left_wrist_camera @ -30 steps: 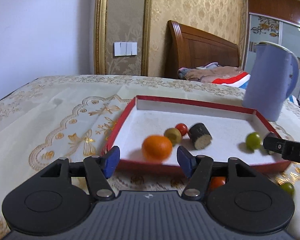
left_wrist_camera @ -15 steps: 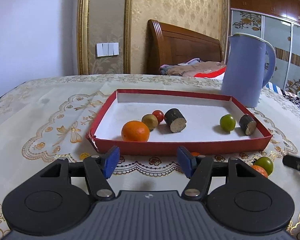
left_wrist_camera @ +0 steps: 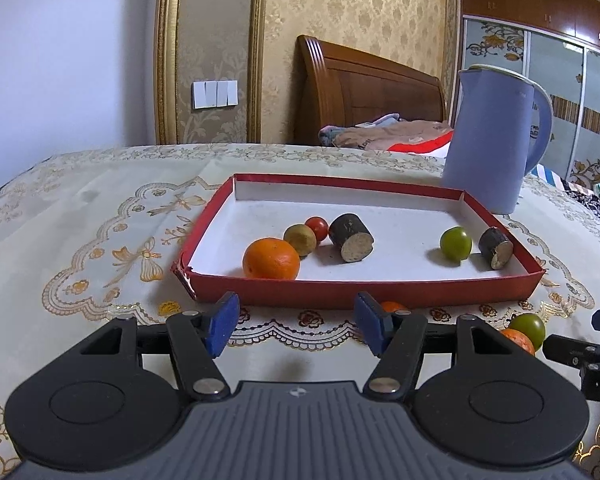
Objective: Organize fruits
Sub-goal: 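Move the left gripper to the small yellow lime and close on it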
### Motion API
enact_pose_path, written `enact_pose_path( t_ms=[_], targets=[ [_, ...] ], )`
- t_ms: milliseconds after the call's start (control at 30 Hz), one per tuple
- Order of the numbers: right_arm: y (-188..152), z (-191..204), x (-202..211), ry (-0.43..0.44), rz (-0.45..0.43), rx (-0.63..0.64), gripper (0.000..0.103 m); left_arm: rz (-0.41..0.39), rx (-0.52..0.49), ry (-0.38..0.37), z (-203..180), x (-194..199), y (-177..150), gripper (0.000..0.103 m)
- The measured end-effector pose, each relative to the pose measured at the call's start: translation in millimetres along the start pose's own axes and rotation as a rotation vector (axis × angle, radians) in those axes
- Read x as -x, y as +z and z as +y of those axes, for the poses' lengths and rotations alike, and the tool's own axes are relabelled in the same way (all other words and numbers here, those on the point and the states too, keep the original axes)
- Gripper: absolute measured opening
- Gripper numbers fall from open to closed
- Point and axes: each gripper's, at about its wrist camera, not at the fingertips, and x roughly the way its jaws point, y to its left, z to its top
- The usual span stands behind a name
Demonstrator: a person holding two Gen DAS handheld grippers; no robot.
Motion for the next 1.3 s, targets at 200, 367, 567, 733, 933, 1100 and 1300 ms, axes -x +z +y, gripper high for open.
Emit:
enact_pose_path(
  t_ms=[200,367,567,733,933,1100,1300],
  targets=[
    [-2,1,-1,0.023,0.023,0.016,0.081,0.004,-0.001,-0.004,-1,-1,0,0.063],
    [6,7,-13,0.050,0.035,0.011,0.081,0.004,0.001,-0.001,-1,0,0,0.063],
    [17,15,-30,0.058,0.051,-0.003,0.081,0.005,-0.001,-0.004,-1,1,0,0.063],
    [18,19,-35,0.040,0.053,0.010,0.076,0.004,0.001,-0.007,-1,1,0,0.063],
    [15,15,-30,0.004,0.026,-0.008,0.069,-0.001,0.002,-0.012,0,4,0,0.063],
    [14,9,-31,-0.069,0.035,-0.035,0.070,-0.006,-0.010,-0.045,-3,10,-2,0.063],
    [12,-3,-33,-0.034,0.056,-0.086,0.074,-0.031,-0.094,-0.242,-18,37,-13,0.063]
  ],
)
